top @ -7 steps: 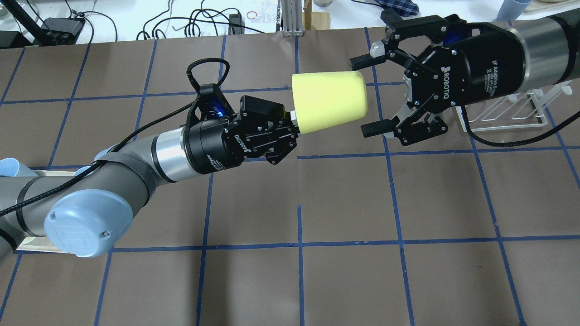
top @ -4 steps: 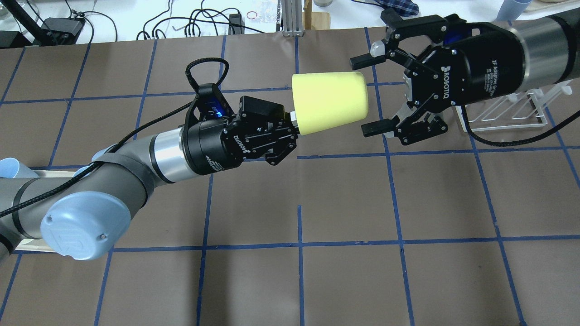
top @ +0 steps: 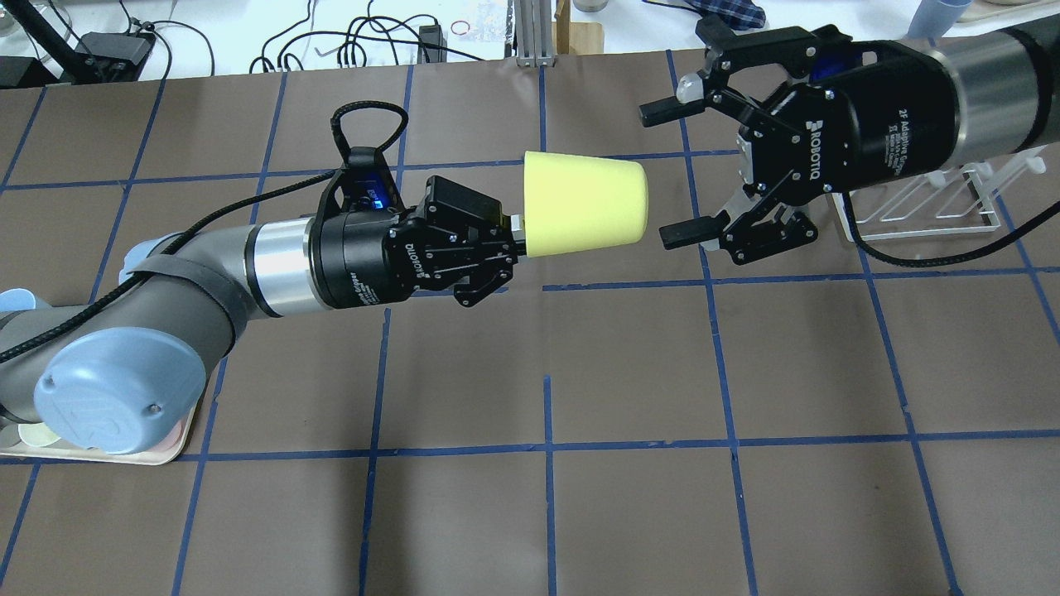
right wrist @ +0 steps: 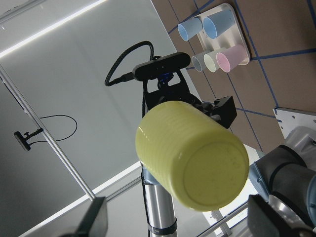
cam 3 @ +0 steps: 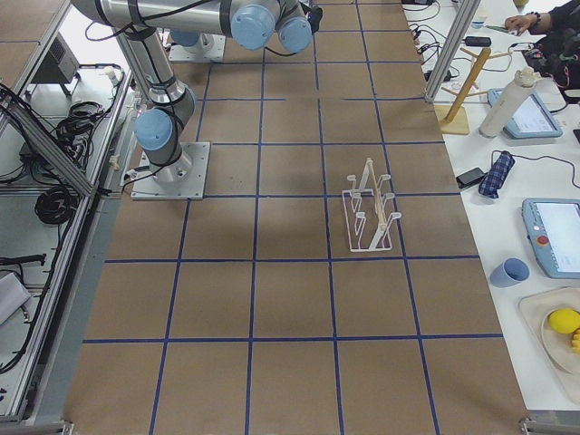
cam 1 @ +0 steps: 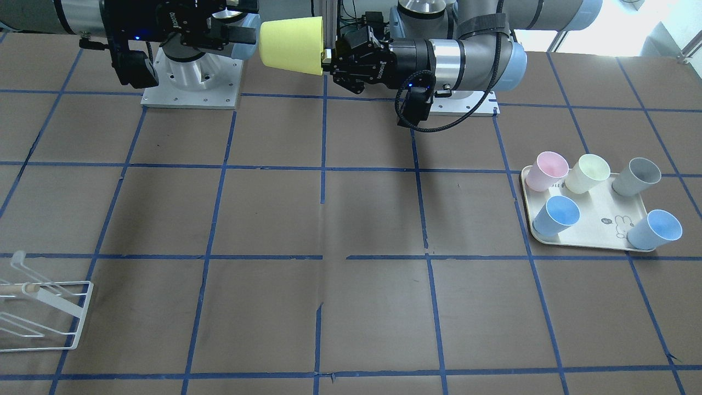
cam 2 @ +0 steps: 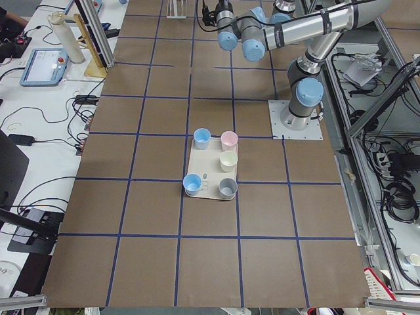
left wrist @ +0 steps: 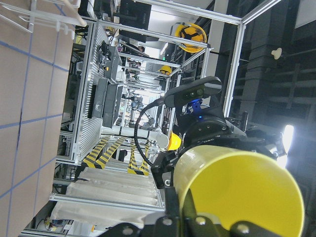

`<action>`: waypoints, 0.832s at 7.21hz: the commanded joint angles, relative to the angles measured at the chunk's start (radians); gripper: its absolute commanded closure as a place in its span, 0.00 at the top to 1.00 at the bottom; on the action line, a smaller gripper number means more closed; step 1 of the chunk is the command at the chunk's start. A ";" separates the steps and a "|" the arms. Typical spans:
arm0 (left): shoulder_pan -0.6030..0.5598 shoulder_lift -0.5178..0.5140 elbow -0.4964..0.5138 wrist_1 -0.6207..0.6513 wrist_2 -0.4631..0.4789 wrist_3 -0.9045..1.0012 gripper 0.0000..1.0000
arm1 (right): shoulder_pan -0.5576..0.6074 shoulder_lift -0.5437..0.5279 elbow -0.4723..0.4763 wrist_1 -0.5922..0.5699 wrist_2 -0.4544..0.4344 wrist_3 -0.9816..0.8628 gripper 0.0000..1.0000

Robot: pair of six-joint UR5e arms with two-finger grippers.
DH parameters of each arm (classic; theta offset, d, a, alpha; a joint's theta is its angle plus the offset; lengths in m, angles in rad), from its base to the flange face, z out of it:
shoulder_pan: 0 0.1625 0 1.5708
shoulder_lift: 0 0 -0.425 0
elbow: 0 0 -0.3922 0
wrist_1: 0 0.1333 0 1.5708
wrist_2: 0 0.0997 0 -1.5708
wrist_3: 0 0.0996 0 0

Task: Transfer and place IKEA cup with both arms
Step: 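Carry the yellow cup to the tray with the left gripper while the right withdraws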

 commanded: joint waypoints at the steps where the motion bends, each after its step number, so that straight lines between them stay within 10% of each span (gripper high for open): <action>1: 0.081 -0.001 0.004 0.003 0.120 -0.009 0.00 | 0.000 0.000 0.000 0.000 0.000 -0.001 1.00; 6: 0.220 -0.078 0.020 0.349 0.751 -0.115 0.00 | 0.000 0.000 0.000 -0.001 0.003 -0.001 1.00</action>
